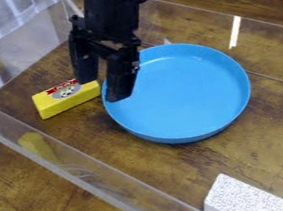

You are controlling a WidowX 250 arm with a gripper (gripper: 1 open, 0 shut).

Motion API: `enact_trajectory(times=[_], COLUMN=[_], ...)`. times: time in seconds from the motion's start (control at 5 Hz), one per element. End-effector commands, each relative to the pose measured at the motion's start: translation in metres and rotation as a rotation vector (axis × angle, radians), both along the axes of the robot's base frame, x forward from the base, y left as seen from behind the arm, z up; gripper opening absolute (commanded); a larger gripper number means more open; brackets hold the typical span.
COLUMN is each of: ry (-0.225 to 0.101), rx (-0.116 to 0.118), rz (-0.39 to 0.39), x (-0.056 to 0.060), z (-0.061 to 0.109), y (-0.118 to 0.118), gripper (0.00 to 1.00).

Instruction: Put the yellow block in the blue tray

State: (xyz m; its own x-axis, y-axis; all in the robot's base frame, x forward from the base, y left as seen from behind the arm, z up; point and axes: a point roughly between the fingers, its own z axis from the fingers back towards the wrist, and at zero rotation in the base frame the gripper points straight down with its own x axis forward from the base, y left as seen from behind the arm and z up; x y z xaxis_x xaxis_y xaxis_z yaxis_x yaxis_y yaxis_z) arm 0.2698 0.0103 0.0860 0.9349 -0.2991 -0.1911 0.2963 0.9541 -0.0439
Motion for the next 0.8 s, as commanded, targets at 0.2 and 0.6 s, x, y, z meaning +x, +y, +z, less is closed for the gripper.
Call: enact_trajectory(times=[0.2,0.6], ry=[-0.040,-0.051], rx=[-0.002,0.001], rz=[-0.061,-0.103], x=[-0.0079,-0.0119], z=[0.0120,0.0156], y=[0.0113,0.0176], gripper=[1.00,1.00])
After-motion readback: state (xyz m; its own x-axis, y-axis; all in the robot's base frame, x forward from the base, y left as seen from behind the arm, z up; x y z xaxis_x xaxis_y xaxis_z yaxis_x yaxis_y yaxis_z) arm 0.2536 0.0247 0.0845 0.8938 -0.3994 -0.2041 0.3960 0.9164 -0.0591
